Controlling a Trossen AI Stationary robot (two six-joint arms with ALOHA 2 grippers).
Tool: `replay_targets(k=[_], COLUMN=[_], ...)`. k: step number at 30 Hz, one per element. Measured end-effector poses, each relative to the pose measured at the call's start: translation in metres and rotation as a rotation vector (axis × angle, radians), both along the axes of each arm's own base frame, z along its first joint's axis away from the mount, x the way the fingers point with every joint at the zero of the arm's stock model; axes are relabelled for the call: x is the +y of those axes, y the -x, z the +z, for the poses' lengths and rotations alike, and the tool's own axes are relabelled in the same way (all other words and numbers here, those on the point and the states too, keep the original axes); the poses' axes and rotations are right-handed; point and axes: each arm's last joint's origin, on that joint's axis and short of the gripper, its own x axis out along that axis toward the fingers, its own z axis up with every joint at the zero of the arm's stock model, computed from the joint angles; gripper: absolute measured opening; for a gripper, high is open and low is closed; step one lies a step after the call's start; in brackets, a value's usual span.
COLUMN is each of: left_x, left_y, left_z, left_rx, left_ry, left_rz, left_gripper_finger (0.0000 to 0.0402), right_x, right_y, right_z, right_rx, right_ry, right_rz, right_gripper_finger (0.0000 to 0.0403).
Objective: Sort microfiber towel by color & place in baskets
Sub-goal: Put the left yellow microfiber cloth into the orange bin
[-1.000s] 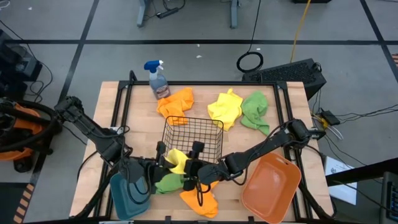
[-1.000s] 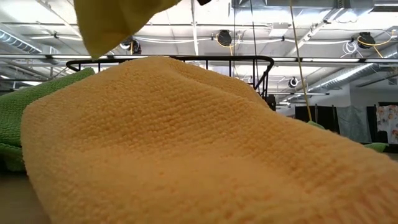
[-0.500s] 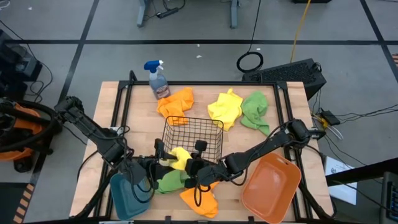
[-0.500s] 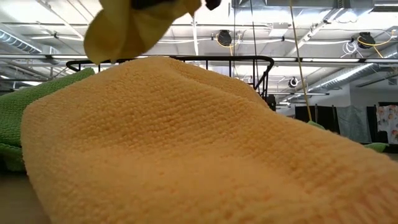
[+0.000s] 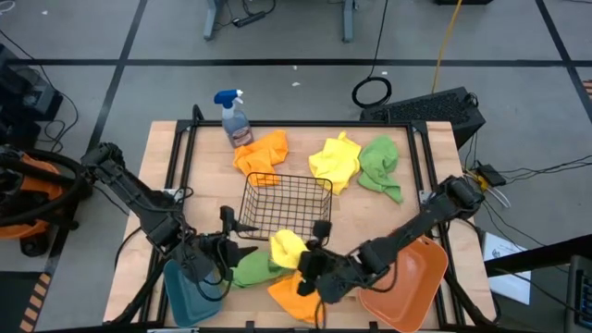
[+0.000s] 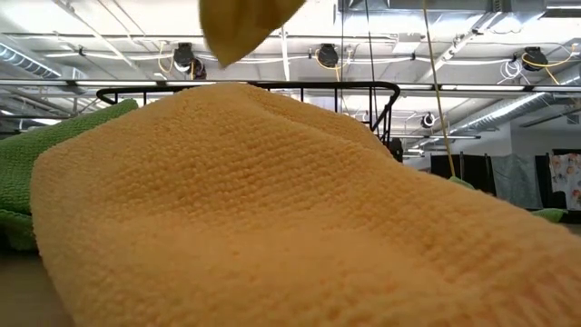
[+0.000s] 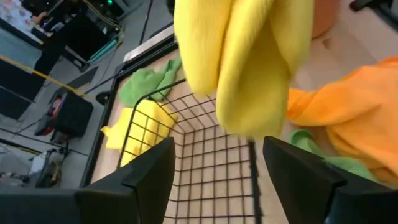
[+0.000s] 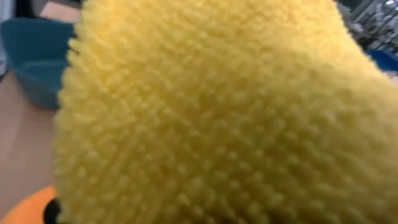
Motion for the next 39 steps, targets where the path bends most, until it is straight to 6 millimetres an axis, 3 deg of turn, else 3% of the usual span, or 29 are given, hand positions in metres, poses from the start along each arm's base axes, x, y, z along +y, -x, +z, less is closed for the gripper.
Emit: replay_targets(k=[5, 10, 15, 20, 24, 30, 39], left_x=[-0.002, 0.0, 0.004, 0.009, 0.012, 0.011, 0.013], left_y=[0.001, -0.001, -0.005, -0.01, -0.014, -0.016, -0.019], left_z=[0.0, 0.001, 0.001, 0.002, 0.002, 0.0, 0.001], left_rx=[-0.009, -0.017, -0.02, -0.032, -0.029, -0.007, -0.015], left_ry=[0.033, 0.041, 0.043, 0.054, 0.085, 0.164, 0.153], left_rz=[0.009, 0.02, 0.042, 0.066, 0.059, 0.035, 0.031], left_gripper_finger=[0.025, 0.025, 0.025, 0.025, 0.025, 0.025, 0.025], right_x=[-0.001, -0.015, -0.035, -0.045, -0.04, -0.023, 0.005], right_y=[0.033, 0.068, 0.106, 0.14, 0.161, 0.18, 0.188], right_z=[0.021, 0.039, 0.052, 0.053, 0.051, 0.051, 0.029], right_rx=[0.045, 0.149, 0.361, 0.621, 0.721, 0.665, 0.741], right_ry=[-0.07, -0.225, -0.466, -0.704, -0.721, -0.727, -0.723], right_rz=[-0.013, -0.036, -0.112, -0.323, -0.461, -0.504, -0.618], right_gripper_finger=[0.0022, 0.0022, 0.0022, 0.0022, 0.0022, 0.0022, 0.0022])
